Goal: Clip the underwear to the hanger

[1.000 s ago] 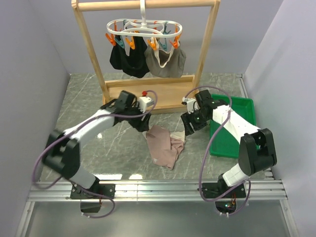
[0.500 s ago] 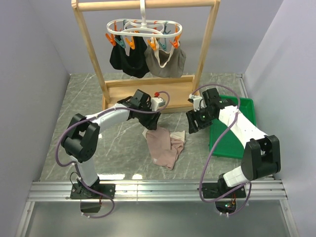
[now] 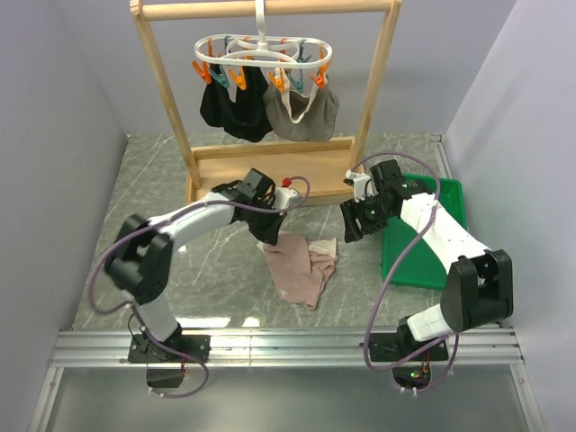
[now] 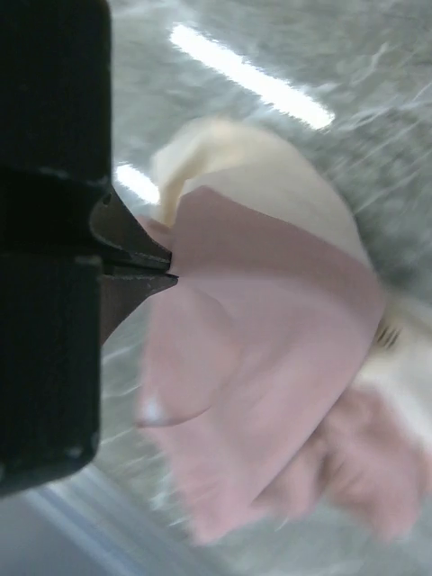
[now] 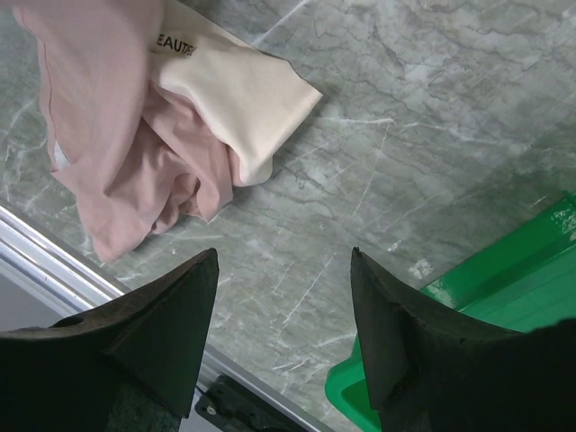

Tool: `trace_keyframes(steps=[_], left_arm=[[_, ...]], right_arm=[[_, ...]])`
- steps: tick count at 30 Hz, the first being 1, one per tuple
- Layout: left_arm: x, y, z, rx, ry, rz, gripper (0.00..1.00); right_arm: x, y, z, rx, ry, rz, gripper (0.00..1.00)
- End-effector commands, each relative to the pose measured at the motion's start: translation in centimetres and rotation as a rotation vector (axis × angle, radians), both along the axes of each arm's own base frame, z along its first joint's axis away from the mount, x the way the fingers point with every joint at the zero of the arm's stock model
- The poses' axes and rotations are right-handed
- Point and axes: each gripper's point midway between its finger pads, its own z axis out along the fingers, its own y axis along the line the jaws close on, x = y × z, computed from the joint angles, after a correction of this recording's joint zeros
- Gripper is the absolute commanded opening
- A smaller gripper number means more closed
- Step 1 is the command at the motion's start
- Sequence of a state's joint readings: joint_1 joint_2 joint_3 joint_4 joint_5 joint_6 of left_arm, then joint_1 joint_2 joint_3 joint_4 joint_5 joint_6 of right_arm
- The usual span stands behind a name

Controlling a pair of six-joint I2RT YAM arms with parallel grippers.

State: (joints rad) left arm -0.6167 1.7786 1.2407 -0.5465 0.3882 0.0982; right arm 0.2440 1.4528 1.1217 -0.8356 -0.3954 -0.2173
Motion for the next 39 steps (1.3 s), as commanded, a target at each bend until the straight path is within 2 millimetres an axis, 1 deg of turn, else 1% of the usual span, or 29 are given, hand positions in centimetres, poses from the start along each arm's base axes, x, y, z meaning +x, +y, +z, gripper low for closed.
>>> trace_keyframes(steps=[1, 2, 3, 5, 6, 7, 8, 10, 11, 12, 13, 15, 16, 17, 18, 19, 21, 22, 23, 24, 26, 27, 29, 30, 31, 33, 36, 37, 39], left_arm=[[-3.5, 1.4, 5.0, -0.042, -0.032, -0.111, 0.00], [-4.8, 2.2, 5.4, -0.030, -0.016, -0.140, 0.00], [-6.4, 3.4, 5.0, 0.010, 0.035, -0.163, 0.00], [-8.4, 5.4, 4.3, 0.070, 0.054, -0.247, 0.00], [-9.9, 6.8, 3.8, 0.116, 0.102, -0.271, 0.00], [-10.6, 7.7, 3.4, 0.144, 0.108, -0.323, 0.00], [-11.6, 8.6, 2.8, 0.170, 0.141, -0.358, 0.00], [-13.4, 10.3, 2.2, 0.224, 0.204, -0.438, 0.01], [-14.0, 10.9, 1.9, 0.249, 0.224, -0.458, 0.00], [-14.1, 11.6, 1.4, 0.294, 0.225, -0.484, 0.01], [-14.1, 11.9, 1.2, 0.322, 0.220, -0.504, 0.01], [-13.8, 12.4, 0.7, 0.373, 0.199, -0.530, 0.05], [-13.3, 12.8, 0.4, 0.412, 0.173, -0.531, 0.15], [-12.8, 12.8, 0.4, 0.417, 0.147, -0.523, 0.24], [-12.7, 12.8, 0.4, 0.419, 0.143, -0.521, 0.32], [-12.7, 12.7, 0.5, 0.418, 0.141, -0.515, 0.44], [-12.2, 12.5, 1.1, 0.383, 0.127, -0.477, 0.54], [-11.9, 12.4, 1.4, 0.357, 0.126, -0.449, 0.55], [-11.3, 12.0, 2.1, 0.316, 0.108, -0.414, 0.55], [-9.9, 12.3, 2.4, 0.290, 0.086, -0.340, 0.56], [-7.9, 12.5, 2.8, 0.255, 0.063, -0.202, 0.56], [-6.1, 12.9, 2.8, 0.237, 0.035, -0.115, 0.55], [-5.0, 13.4, 2.6, 0.227, 0.044, 0.010, 0.55], [-4.1, 14.1, 2.4, 0.242, 0.029, 0.074, 0.56], [-3.4, 14.0, 2.3, 0.230, 0.022, 0.130, 0.56], [-3.1, 14.1, 1.5, 0.242, 0.036, 0.186, 0.56], [-2.9, 13.7, 0.4, 0.232, 0.087, 0.269, 0.56], [-3.1, 13.5, 0.0, 0.226, 0.112, 0.298, 0.57], [-3.3, 13.2, -1.0, 0.226, 0.161, 0.337, 0.57]], right_arm=[[0.2, 0.2, 1.0, 0.031, -0.042, 0.000, 0.67], [0.2, 0.2, 0.9, 0.030, -0.036, 0.000, 0.67], [0.3, 0.3, 0.9, 0.031, -0.036, 0.003, 0.67], [0.5, 0.2, 0.7, 0.024, -0.027, 0.008, 0.67], [0.6, 0.3, 0.7, 0.023, -0.024, 0.011, 0.67], [0.6, 0.3, 0.7, 0.024, -0.023, 0.016, 0.66], [0.5, 0.4, 0.3, 0.020, -0.007, 0.018, 0.66], [0.7, 0.5, 0.3, 0.022, -0.001, 0.023, 0.66], [0.8, 0.5, 0.0, 0.024, 0.009, 0.023, 0.66], [1.0, 0.6, 0.1, 0.024, 0.007, 0.023, 0.66], [1.0, 0.7, 0.0, 0.026, 0.014, 0.024, 0.65], [1.1, 0.9, -0.2, 0.026, 0.029, 0.029, 0.65], [1.2, 1.0, -0.2, 0.025, 0.032, 0.031, 0.65], [1.3, 1.1, -0.4, 0.024, 0.037, 0.033, 0.65], [1.4, 1.3, -0.2, 0.029, 0.032, 0.034, 0.65], [1.5, 1.5, -0.1, 0.032, 0.030, 0.034, 0.65], [1.8, 2.1, 0.2, 0.038, 0.008, 0.041, 0.64], [1.9, 2.4, 0.3, 0.042, 0.005, 0.036, 0.63], [2.3, 2.8, 0.4, 0.045, -0.015, 0.037, 0.63], [2.2, 3.2, 0.2, 0.043, -0.015, 0.039, 0.63], [2.9, 3.8, -0.1, 0.046, -0.033, 0.015, 0.62], [2.7, 4.1, -0.8, 0.040, -0.027, 0.008, 0.61], [3.2, 4.6, -1.7, 0.032, -0.027, -0.026, 0.58], [3.1, 4.7, -2.2, 0.027, -0.018, -0.033, 0.58], [3.0, 5.2, -2.6, 0.031, -0.004, -0.046, 0.57], [3.0, 5.8, -3.5, 0.038, 0.024, -0.064, 0.55], [2.9, 6.8, -4.7, 0.043, 0.055, -0.078, 0.53], [2.7, 7.3, -5.2, 0.040, 0.063, -0.069, 0.53], [2.8, 7.6, -5.8, 0.031, 0.064, -0.069, 0.53]])
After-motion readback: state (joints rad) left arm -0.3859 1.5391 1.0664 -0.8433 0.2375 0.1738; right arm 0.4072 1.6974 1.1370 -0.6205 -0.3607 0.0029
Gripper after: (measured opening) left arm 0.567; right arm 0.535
